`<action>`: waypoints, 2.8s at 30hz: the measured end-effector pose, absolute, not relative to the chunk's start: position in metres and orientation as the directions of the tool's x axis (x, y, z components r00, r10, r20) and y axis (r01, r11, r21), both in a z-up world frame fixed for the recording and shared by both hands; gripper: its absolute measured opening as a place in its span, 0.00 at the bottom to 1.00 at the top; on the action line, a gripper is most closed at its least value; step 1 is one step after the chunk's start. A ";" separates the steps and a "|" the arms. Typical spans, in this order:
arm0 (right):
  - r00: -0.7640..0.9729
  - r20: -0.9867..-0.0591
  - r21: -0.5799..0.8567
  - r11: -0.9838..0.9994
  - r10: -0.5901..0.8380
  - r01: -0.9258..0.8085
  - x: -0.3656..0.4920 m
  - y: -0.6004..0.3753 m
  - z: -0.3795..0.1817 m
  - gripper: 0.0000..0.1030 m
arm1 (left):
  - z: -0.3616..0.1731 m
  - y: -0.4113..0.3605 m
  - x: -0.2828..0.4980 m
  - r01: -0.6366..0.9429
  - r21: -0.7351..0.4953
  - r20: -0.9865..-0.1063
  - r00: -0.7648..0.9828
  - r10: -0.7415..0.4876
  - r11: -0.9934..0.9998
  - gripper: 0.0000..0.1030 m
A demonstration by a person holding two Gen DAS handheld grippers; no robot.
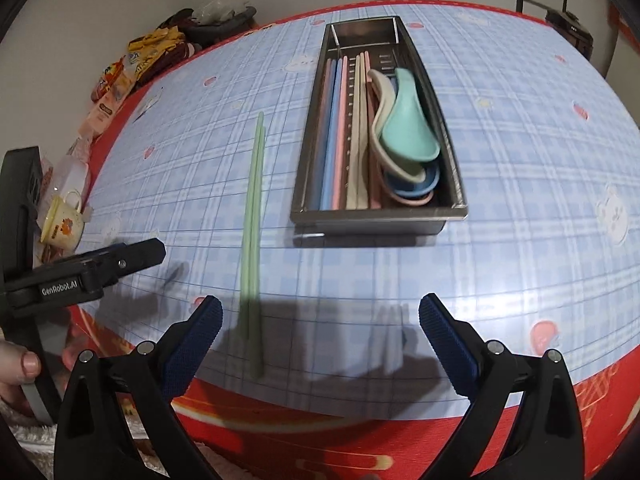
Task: Organize utensils
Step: 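Move both tools to the two green chopsticks, then grasp a green chopstick with the right tool, then grasp the other green chopstick with the left tool while the right tool holds its chopstick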
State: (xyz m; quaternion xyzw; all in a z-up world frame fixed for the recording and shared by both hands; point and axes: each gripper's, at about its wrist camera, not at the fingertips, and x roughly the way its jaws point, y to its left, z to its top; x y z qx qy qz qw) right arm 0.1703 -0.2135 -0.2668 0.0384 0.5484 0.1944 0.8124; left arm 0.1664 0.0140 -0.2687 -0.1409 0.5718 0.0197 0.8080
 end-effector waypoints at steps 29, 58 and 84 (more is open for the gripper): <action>0.362 -0.878 0.174 0.915 0.311 -0.364 0.177 -0.149 -0.286 0.20 | -0.275 0.056 0.150 -0.219 -0.198 -0.936 0.332 -0.118 0.955 0.94; 0.333 -0.874 0.238 0.908 0.355 -0.344 0.159 -0.204 -0.288 0.07 | -0.273 -0.039 0.218 -0.046 -0.154 -0.913 0.390 -0.124 0.987 0.91; 0.314 -0.865 0.256 0.882 0.392 -0.396 0.173 -0.198 -0.282 0.25 | -0.287 -0.058 0.229 0.011 -0.011 -0.925 0.379 -0.014 1.000 0.17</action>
